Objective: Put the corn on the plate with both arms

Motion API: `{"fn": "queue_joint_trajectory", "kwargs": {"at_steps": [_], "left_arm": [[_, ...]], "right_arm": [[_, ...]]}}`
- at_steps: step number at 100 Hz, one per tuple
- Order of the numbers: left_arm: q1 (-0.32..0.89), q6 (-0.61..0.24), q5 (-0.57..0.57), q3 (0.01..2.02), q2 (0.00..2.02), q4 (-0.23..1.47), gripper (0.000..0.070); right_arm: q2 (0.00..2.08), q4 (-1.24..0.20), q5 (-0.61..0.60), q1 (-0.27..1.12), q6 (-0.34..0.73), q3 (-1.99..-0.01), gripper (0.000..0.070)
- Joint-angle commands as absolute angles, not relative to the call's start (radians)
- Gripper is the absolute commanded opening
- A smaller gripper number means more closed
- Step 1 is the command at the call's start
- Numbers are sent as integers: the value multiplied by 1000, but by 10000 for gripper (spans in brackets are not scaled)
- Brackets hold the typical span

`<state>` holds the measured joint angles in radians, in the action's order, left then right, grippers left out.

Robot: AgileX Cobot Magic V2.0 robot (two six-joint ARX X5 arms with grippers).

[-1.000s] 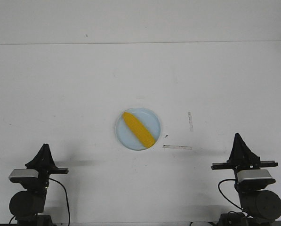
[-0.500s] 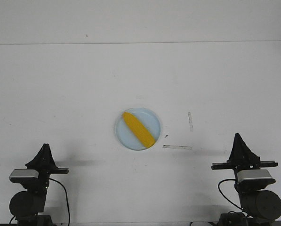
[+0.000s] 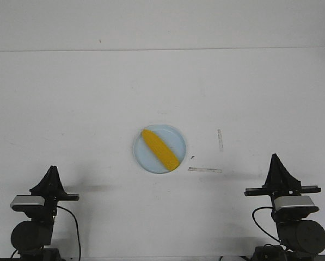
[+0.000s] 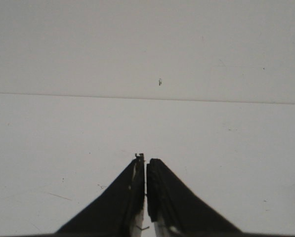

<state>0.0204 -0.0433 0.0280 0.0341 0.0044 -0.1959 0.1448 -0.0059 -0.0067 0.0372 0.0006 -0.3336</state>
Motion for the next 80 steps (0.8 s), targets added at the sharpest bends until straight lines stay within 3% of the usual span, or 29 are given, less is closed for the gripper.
{"fn": "queue_joint_trajectory", "kwargs": {"at_steps": [1,55,80], "left_arm": [[22,-42,30,13,3,-210,1],[22,-42,30,13,3,-210,1],[22,-42,30,13,3,-210,1]], "right_arm": [[143,7,-7,38,10,-331,3],[129,9,-24,38,10,-318,3],[48,73,-26,25,54,-185,3]]}}
